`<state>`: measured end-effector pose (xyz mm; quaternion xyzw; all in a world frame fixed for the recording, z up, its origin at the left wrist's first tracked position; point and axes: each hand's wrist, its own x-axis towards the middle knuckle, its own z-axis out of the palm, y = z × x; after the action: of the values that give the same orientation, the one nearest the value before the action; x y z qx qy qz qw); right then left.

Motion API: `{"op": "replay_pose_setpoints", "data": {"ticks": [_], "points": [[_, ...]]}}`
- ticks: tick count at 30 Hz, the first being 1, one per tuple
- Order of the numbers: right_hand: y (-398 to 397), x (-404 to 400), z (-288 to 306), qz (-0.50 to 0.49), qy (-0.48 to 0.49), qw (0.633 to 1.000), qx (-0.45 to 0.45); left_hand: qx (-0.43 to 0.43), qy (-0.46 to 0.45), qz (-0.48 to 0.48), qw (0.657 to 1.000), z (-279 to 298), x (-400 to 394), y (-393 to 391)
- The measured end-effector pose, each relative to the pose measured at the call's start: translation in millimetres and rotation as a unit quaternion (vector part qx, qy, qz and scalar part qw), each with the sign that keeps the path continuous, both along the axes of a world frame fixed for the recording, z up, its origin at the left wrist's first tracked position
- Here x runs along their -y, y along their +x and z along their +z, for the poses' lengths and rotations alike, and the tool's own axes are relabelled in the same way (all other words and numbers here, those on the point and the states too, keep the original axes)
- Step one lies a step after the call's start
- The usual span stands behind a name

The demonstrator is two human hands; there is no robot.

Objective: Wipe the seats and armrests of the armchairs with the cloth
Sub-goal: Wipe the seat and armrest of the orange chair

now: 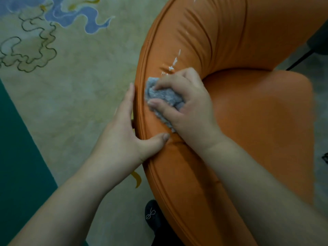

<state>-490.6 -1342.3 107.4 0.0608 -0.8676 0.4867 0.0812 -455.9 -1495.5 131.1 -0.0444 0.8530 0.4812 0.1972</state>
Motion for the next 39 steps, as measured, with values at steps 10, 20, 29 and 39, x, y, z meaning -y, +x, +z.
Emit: {"op": "replay_pose_setpoints", "data": {"ticks": [10,20,29,39], "points": [[-28.2,7.6,7.0,-0.038,-0.062,0.995,-0.062,0.002,-0.01,-0.009,1.0,2.2,-6.6,-14.6],[-32.5,-22.9,-3.2,-0.101,-0.133,0.986,0.012,-0.005,-0.045,-0.008,0.999,2.9,-11.8,-35.4],[-22.9,-52.3,-26.1,-0.068,-0.015,0.996,0.06,-0.007,-0.042,-0.027,0.999,-0.8,-10.3,-63.1],[-47.9,-25.5,-15.3,-0.038,-0.02,0.999,0.028,-0.009,-0.053,-0.089,0.995,1.7,-5.5,-88.8]]}}
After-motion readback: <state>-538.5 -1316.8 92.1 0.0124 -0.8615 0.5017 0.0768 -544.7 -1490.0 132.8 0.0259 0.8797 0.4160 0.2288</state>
